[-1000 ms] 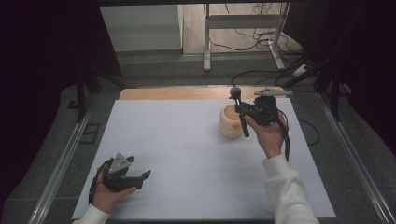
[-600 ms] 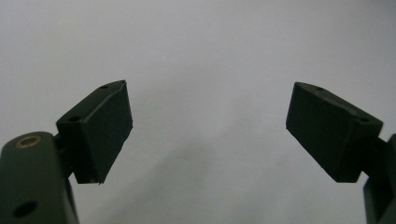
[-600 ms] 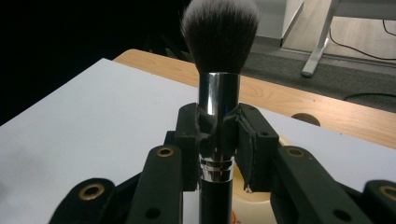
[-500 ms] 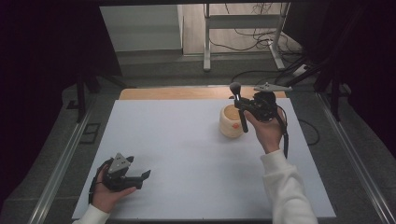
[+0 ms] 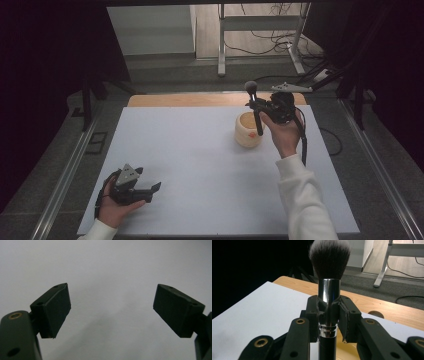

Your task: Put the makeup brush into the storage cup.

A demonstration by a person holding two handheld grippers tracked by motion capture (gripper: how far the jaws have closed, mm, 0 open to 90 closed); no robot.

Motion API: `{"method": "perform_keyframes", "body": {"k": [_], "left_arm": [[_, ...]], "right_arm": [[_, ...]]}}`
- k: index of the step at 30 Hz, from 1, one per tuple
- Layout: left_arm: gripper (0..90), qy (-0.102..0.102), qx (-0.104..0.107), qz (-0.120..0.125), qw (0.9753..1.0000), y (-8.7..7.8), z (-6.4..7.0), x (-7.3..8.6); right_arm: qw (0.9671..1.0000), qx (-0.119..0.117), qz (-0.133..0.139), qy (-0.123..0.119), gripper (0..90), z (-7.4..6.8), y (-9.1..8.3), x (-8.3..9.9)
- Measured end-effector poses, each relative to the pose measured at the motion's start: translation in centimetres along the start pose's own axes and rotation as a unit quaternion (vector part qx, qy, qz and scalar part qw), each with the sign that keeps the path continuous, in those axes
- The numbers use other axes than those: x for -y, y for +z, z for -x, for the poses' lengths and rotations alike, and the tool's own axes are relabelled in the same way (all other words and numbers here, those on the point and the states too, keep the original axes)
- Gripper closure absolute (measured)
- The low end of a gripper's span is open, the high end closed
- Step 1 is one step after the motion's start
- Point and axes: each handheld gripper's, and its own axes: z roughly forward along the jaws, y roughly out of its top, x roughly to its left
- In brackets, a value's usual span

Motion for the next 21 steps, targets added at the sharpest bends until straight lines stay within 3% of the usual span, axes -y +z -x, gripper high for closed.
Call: {"method": "perform_keyframes", "body": {"k": [21], "left_arm": [[15.0,-0.001,0.000,0.001,1.0000,-0.02,-0.06,0.02]], "right_arm": [[0.9998,0.011,0.014,0.006,71.5,0.72,0.92,-0.92]]}}
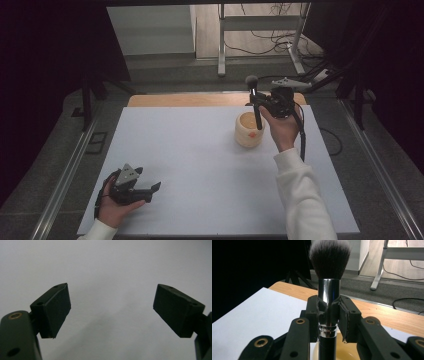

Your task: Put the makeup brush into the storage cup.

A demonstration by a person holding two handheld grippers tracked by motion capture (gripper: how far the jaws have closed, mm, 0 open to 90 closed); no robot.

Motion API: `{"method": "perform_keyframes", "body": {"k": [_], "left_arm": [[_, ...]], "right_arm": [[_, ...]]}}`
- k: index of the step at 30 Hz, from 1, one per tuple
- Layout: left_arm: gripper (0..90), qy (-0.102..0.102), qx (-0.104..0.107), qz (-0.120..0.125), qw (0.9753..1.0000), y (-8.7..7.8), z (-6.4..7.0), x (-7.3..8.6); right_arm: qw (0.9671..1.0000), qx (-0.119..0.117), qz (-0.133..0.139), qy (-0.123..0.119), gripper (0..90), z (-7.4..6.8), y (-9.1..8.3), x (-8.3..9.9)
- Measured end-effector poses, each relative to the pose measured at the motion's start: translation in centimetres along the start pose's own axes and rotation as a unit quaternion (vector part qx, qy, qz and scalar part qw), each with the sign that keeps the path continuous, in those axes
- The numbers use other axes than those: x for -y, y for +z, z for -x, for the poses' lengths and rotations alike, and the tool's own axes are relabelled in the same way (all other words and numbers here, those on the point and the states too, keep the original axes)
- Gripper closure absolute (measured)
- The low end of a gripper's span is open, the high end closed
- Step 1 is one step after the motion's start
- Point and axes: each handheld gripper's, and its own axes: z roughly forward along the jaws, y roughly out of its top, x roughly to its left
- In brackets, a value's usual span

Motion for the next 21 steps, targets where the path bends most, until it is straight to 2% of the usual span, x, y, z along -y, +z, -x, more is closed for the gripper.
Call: {"method": "perform_keyframes", "body": {"k": [21], "left_arm": [[15.0,-0.002,0.002,0.001,1.0000,0.1,0.1,0.0]], "right_arm": [[0.9997,0.012,0.017,0.008,71.5,0.9,1.3,-1.1]]}}
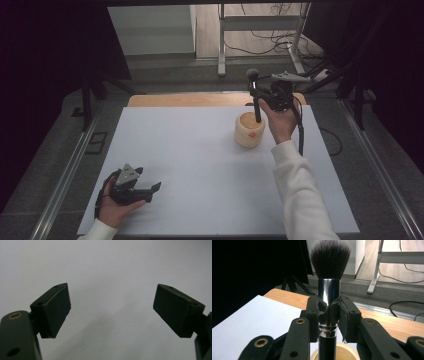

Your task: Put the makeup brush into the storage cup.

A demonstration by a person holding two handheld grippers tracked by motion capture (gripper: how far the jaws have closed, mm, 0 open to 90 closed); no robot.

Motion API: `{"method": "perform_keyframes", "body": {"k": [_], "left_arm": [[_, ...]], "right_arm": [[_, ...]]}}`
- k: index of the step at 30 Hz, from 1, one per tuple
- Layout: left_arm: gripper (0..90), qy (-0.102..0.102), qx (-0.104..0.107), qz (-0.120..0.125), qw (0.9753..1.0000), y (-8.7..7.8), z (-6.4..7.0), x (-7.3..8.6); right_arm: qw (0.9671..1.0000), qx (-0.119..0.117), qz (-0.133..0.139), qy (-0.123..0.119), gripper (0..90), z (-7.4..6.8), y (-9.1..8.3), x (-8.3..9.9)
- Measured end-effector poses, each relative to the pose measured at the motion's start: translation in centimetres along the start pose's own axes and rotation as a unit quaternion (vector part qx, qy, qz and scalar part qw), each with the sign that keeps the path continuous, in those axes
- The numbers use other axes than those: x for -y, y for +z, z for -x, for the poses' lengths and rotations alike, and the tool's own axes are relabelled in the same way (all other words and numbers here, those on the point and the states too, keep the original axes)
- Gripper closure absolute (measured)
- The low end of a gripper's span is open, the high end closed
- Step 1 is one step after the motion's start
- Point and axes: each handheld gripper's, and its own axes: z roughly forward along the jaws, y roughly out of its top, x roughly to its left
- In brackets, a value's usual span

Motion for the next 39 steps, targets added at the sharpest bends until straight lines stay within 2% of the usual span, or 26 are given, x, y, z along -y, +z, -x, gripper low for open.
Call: {"method": "perform_keyframes", "body": {"k": [17,36,39], "left_arm": [[15.0,0.000,0.000,0.001,1.0000,-0.1,-0.1,0.0],[15.0,0.001,0.003,0.003,1.0000,-0.2,0.0,0.0],[15.1,0.000,0.003,0.002,1.0000,-0.1,0.0,0.0]], "right_arm": [[0.9999,-0.005,0.014,0.003,71.4,0.4,1.7,0.1],[0.9998,0.006,0.020,-0.001,71.4,0.9,3.7,1.4],[0.9996,0.008,0.028,-0.003,71.4,1.1,3.6,1.7]]}}
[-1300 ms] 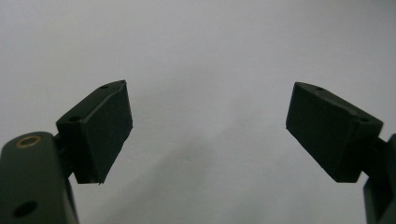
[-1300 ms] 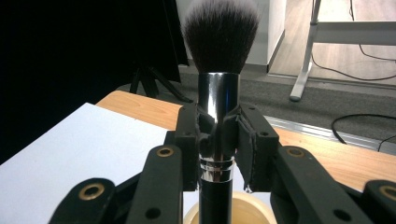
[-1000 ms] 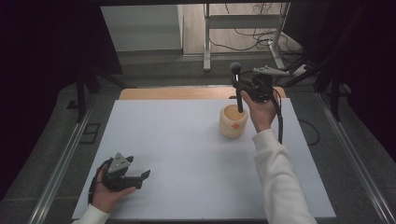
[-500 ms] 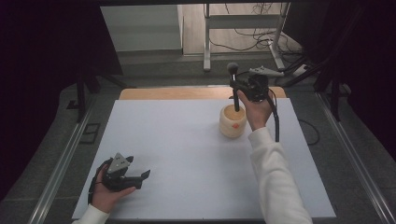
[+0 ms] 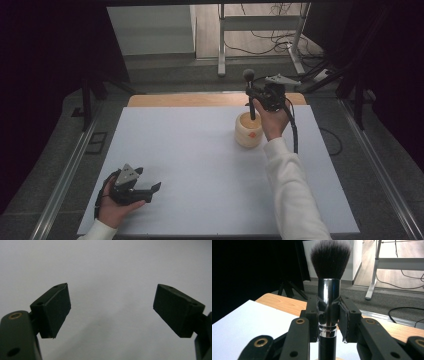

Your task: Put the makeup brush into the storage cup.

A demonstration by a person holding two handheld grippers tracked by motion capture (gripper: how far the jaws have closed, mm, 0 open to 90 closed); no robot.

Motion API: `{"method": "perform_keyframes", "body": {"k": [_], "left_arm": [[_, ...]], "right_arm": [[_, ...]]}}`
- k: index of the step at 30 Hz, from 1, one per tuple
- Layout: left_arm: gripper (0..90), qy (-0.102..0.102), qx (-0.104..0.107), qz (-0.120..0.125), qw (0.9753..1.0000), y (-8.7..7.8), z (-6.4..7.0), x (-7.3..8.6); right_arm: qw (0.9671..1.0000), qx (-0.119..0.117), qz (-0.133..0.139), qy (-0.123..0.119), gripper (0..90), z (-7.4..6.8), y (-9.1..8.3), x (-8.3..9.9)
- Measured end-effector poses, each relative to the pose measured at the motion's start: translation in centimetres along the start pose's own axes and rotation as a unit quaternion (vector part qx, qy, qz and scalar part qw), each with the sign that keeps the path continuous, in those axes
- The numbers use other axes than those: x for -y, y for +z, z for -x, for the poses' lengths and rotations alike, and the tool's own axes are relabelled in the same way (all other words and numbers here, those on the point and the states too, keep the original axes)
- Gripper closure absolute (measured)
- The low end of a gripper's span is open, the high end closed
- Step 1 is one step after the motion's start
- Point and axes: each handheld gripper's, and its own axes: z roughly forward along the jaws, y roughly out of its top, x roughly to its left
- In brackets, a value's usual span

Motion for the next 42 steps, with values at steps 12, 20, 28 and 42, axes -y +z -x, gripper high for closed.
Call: {"method": "perform_keyframes", "body": {"k": [12,20,28,42], "left_arm": [[15.0,0.000,-0.001,-0.001,1.0000,0.0,0.0,0.0],[15.0,0.000,-0.001,-0.001,1.0000,0.0,0.0,0.0],[15.0,0.000,-0.001,0.000,1.0000,0.0,0.0,0.0],[15.1,0.002,-0.002,-0.002,1.0000,0.1,0.0,0.0]], "right_arm": [[1.0000,0.003,-0.003,0.005,71.4,0.5,0.6,1.2],[1.0000,0.006,-0.003,0.006,71.4,0.6,0.8,1.8],[0.9999,0.011,-0.003,0.007,71.3,0.8,1.0,2.4],[1.0000,0.010,0.001,0.000,71.3,0.9,0.8,3.3]]}}
